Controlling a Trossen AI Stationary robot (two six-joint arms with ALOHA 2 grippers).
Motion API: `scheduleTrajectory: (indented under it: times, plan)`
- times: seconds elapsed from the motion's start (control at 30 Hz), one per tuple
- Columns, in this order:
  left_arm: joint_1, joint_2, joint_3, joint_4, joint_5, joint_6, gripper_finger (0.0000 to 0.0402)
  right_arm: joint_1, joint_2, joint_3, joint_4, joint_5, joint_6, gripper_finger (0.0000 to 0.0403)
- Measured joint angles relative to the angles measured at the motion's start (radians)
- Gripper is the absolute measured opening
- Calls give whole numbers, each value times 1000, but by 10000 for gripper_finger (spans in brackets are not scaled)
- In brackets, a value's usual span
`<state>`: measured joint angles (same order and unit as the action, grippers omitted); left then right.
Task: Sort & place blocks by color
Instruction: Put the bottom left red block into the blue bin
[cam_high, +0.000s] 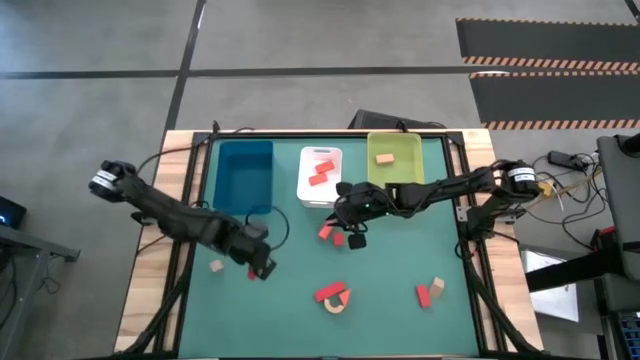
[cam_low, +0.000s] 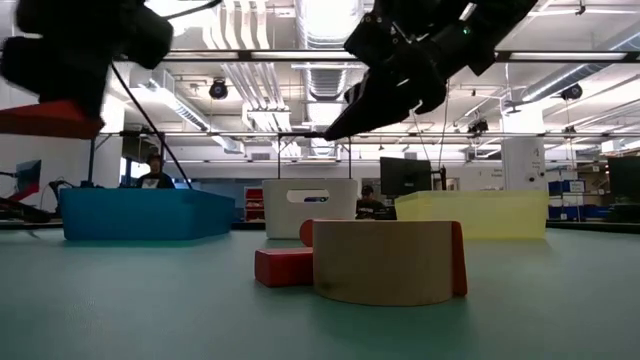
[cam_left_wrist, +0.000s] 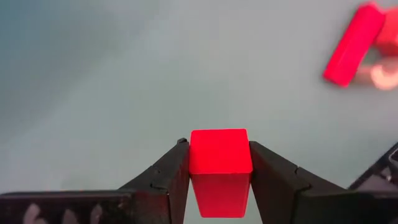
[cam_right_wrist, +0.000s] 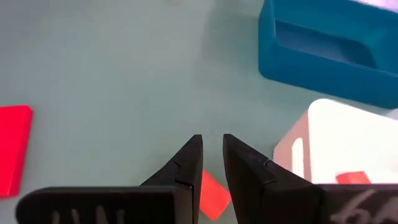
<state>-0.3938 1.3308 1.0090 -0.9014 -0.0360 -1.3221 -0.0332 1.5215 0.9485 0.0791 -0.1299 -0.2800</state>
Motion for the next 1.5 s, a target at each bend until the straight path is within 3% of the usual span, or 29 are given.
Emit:
scheduleTrajectory:
  times: [0.33,0.67,0.93,1.23,1.5]
  plan:
    - [315,-13,120,-185,-2,400,126,-5,-165,-11,-124,0,-63,54]
    - [747,-9,132,-184,-4,823,127,-7,-308,-71,-126,0,-105,54]
    - [1044,44,131,-165,-31,1000,127,-7,-371,-125,-128,0,-102,54]
    - [1135,223,126,-55,-32,1077,127,-7,-382,-136,-127,0,-79,54]
    - [1140,342,125,-58,-134,1094,127,-7,-382,-140,-126,0,-64,54]
